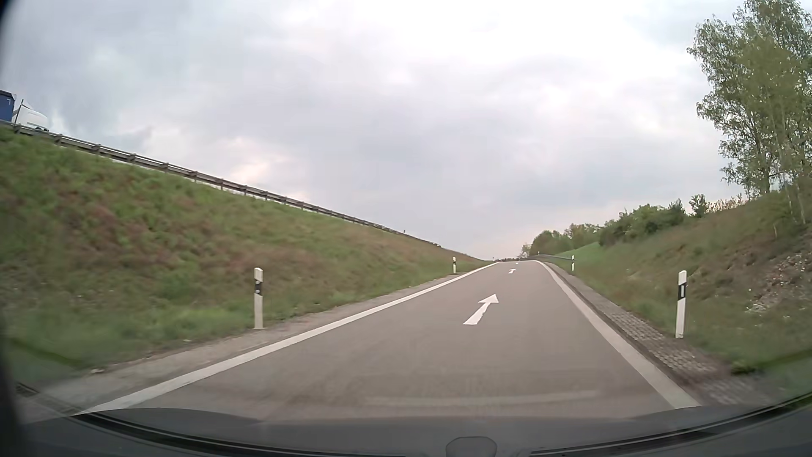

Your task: Follow the waypoints while adhering to traffic rules and regulations

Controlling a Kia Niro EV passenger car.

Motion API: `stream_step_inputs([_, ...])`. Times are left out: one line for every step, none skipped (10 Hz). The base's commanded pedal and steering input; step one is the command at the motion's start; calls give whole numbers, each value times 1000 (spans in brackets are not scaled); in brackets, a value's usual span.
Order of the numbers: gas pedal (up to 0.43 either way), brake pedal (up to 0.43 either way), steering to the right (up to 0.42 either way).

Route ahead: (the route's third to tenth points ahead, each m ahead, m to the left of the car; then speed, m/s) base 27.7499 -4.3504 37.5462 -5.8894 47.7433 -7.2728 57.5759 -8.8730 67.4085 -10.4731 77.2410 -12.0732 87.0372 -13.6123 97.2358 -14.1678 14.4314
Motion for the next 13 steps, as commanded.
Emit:
stream_step_inputs([469, 0, 75])
stream_step_inputs([488, 0, 66])
stream_step_inputs([500, 0, 58])
stream_step_inputs([512, 0, 53])
stream_step_inputs([512, 0, 49])
stream_step_inputs([512, 0, 44])
stream_step_inputs([512, 0, 39])
stream_step_inputs([512, 0, 34])
stream_step_inputs([512, 0, 28])
stream_step_inputs([512, 0, 21])
stream_step_inputs([512, 0, 16])
stream_step_inputs([512, 0, 13])
stream_step_inputs([512, 0, 10])
